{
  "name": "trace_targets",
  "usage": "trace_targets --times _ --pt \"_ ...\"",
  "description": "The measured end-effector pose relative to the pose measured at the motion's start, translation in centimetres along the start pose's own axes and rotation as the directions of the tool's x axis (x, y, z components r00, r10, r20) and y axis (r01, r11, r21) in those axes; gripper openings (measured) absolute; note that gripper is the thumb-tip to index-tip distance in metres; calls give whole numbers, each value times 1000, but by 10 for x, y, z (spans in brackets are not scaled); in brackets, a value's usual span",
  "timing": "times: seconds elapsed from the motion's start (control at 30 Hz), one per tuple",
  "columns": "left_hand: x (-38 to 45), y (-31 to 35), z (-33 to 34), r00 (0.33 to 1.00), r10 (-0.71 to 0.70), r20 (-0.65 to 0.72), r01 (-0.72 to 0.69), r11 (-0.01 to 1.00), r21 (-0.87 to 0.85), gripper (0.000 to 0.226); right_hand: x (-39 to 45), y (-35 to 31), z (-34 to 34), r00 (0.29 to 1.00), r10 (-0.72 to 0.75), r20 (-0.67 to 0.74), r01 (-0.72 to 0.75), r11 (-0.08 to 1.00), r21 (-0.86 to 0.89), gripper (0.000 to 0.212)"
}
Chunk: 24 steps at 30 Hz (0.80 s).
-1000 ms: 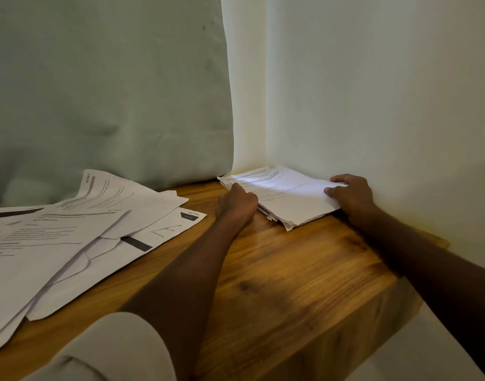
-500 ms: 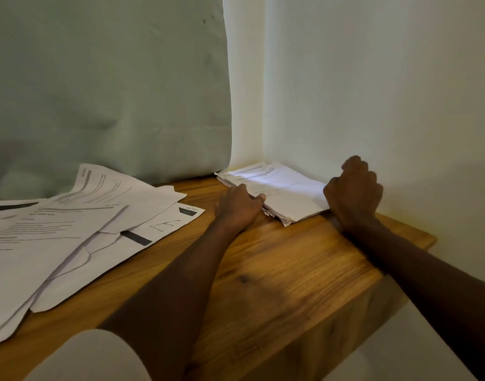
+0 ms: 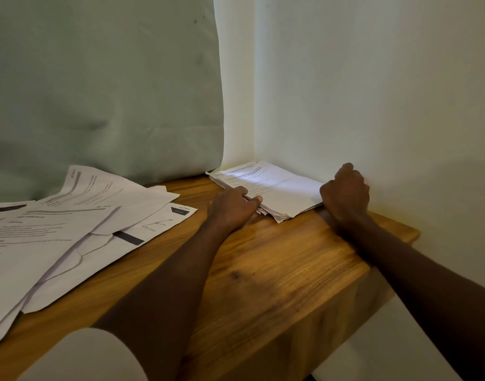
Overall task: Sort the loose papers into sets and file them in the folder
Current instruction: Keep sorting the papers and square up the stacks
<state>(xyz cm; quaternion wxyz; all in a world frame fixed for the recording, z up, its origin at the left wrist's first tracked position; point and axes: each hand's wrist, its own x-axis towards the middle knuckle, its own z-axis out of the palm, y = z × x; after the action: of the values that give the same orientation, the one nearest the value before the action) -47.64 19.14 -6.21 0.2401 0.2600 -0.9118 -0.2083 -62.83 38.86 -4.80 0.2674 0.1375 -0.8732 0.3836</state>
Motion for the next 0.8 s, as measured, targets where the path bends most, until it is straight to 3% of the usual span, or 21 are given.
trace_targets --times 0.13,0.23,0.4,0.47,0.57,0.7,0.8 --pt "-1 4 -2 1000 -19 5 19 1000 -2 75 3 2 2 999 -48 -3 48 999 -12 26" --pt "0 6 -3 999 -37 -1 37 997 -63 76 0 -1 2 982 -186 -31 184 981 -57 16" --pt "-9 8 -10 990 -29 -139 -14 954 -299 57 -15 -13 -4 824 -567 2 566 822 -66 14" --pt "-19 8 -16 974 -54 -219 -32 927 -374 45 -22 -18 -7 762 -646 53 648 759 -69 14" --pt "-46 9 -29 958 -17 -285 -64 961 -270 40 -28 -21 -16 745 -662 74 666 744 -49 14" --pt "-96 6 -50 929 209 -307 -231 972 -39 44 -44 -33 -27 755 -653 66 656 755 -30 16" --pt "-122 -6 -80 897 279 -344 -273 960 66 41 -79 -73 -30 703 -708 64 704 706 79 14"
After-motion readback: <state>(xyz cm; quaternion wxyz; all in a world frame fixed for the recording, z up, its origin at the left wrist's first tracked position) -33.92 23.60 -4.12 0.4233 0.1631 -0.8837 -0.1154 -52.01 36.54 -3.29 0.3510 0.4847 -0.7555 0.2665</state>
